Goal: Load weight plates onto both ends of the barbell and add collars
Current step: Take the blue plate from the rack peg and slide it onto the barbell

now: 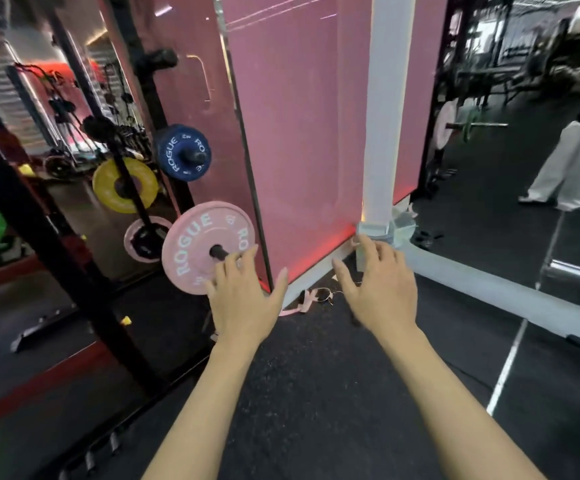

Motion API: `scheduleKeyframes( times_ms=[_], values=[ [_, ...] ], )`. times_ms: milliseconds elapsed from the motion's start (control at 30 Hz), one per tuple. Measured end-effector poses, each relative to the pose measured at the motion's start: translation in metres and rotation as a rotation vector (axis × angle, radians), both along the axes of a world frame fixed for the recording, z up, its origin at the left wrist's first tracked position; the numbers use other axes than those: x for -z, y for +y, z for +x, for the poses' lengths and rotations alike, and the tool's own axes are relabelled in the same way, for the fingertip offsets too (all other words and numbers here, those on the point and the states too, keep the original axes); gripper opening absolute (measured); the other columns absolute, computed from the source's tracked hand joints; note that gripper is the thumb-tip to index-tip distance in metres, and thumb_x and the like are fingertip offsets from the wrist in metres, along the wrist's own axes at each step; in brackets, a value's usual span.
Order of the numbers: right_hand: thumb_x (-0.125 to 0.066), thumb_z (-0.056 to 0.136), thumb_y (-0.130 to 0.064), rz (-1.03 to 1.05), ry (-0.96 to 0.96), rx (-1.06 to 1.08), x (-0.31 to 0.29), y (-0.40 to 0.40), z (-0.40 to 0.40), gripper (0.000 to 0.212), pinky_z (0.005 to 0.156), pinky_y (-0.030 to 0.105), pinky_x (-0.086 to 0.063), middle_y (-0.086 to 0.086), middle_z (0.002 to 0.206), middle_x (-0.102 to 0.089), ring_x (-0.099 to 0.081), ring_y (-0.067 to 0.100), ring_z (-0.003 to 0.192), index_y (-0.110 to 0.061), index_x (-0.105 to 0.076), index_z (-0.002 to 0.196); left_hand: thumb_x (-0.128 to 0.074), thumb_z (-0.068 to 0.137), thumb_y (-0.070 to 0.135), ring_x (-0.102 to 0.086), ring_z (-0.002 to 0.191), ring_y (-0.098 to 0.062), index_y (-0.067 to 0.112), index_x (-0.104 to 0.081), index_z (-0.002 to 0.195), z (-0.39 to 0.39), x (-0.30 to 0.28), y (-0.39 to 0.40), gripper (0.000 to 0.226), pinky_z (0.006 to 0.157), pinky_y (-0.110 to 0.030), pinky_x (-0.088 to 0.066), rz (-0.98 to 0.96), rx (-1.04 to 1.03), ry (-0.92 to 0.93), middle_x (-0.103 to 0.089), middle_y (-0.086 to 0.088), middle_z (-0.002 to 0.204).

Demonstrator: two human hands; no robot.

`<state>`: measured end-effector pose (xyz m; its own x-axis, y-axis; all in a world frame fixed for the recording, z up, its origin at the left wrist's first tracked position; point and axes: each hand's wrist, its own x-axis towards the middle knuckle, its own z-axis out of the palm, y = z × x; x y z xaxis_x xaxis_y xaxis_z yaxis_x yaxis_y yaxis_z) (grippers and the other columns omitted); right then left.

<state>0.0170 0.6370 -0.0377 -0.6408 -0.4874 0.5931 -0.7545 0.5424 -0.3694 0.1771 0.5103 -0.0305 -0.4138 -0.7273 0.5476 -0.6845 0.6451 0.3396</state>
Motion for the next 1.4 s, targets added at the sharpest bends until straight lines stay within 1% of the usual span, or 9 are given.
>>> scheduleKeyframes(
  times_ms=[233, 333, 533, 700, 833, 967, 1100, 1267, 1400],
  values=[
    [-0.040, 0.093, -0.061, 0.008, -0.006, -0.036, 0.004, -0.058, -0.016, 0.066, 0.084, 0.043, -0.046, 0.007, 0.125, -0.059, -0.051, 0.029, 0.109, -0.018, -0.044, 0.143, -0.033, 0.087, 0.070, -0.042, 0.122, -0.024, 0.023, -0.045, 0.142, -0.021, 0.011, -0.055, 0.073, 0.098, -0.045, -0.036, -0.020, -0.037, -0.006, -0.052, -0.001, 0.131],
    [-0.041, 0.094, -0.061, 0.025, 0.022, -0.061, 0.006, -0.105, -0.026, 0.065, 0.086, 0.042, -0.045, 0.007, 0.126, -0.058, -0.051, 0.028, 0.111, -0.019, -0.044, 0.143, -0.033, 0.088, 0.069, -0.044, 0.120, -0.025, 0.023, -0.046, 0.139, -0.029, 0.016, -0.099, 0.070, 0.097, -0.046, -0.036, -0.034, -0.093, 0.007, -0.053, -0.002, 0.131],
    [-0.039, 0.094, -0.062, 0.070, 0.078, -0.154, -0.007, -0.213, -0.044, 0.064, 0.085, 0.041, -0.046, 0.006, 0.122, -0.059, -0.051, 0.027, 0.108, -0.020, -0.045, 0.141, -0.048, 0.090, 0.064, -0.041, 0.128, -0.027, 0.023, -0.046, 0.140, -0.042, 0.010, -0.192, 0.064, 0.101, -0.047, -0.033, -0.030, -0.188, 0.074, -0.051, -0.003, 0.137],
    [-0.033, 0.093, -0.065, 0.083, 0.111, -0.186, -0.022, -0.287, -0.056, 0.066, 0.079, 0.040, -0.045, 0.006, 0.115, -0.061, -0.052, 0.027, 0.101, -0.018, -0.049, 0.137, -0.045, 0.089, 0.066, -0.040, 0.127, -0.027, 0.023, -0.044, 0.143, -0.057, -0.001, -0.256, 0.069, 0.103, -0.048, -0.036, -0.014, -0.238, 0.072, -0.049, -0.004, 0.139],
    [-0.030, 0.093, -0.065, 0.052, 0.079, -0.216, -0.024, -0.326, -0.073, 0.068, 0.080, 0.040, -0.046, 0.007, 0.113, -0.061, -0.053, 0.027, 0.101, -0.017, -0.050, 0.137, -0.046, 0.088, 0.066, -0.042, 0.123, -0.027, 0.025, -0.046, 0.140, -0.077, -0.002, -0.296, 0.067, 0.100, -0.048, -0.037, -0.017, -0.252, 0.090, -0.051, -0.003, 0.134],
    [-0.033, 0.093, -0.064, 0.047, 0.055, -0.249, -0.016, -0.367, -0.103, 0.066, 0.077, 0.041, -0.047, 0.007, 0.112, -0.061, -0.053, 0.028, 0.100, -0.016, -0.050, 0.136, -0.038, 0.084, 0.067, -0.042, 0.122, -0.029, 0.024, -0.046, 0.139, -0.101, 0.002, -0.332, 0.071, 0.099, -0.048, -0.037, -0.007, -0.290, 0.108, -0.051, -0.004, 0.133],
    [-0.035, 0.093, -0.063, 0.052, 0.028, -0.288, -0.008, -0.411, -0.143, 0.066, 0.078, 0.041, -0.048, 0.007, 0.116, -0.061, -0.052, 0.028, 0.104, -0.017, -0.049, 0.138, -0.039, 0.085, 0.067, -0.042, 0.123, -0.028, 0.022, -0.047, 0.140, -0.136, 0.006, -0.363, 0.071, 0.099, -0.047, -0.036, -0.018, -0.342, 0.121, -0.051, -0.005, 0.134],
    [-0.042, 0.093, -0.059, 0.050, -0.013, -0.363, -0.007, -0.471, -0.197, 0.063, 0.079, 0.043, -0.048, 0.009, 0.119, -0.061, -0.052, 0.031, 0.105, -0.017, -0.049, 0.138, -0.040, 0.086, 0.065, -0.043, 0.121, -0.030, 0.020, -0.049, 0.139, -0.180, 0.004, -0.404, 0.070, 0.096, -0.050, -0.036, -0.002, -0.466, 0.157, -0.051, -0.006, 0.134],
    [-0.041, 0.093, -0.061, 0.051, -0.028, -0.472, -0.012, -0.521, -0.225, 0.063, 0.082, 0.044, -0.049, 0.009, 0.121, -0.060, -0.051, 0.032, 0.106, -0.018, -0.047, 0.139, -0.043, 0.085, 0.062, -0.043, 0.123, -0.029, 0.020, -0.048, 0.139, -0.198, -0.002, -0.433, 0.068, 0.096, -0.049, -0.035, -0.014, -0.576, 0.179, -0.051, -0.006, 0.135]
  ],
)
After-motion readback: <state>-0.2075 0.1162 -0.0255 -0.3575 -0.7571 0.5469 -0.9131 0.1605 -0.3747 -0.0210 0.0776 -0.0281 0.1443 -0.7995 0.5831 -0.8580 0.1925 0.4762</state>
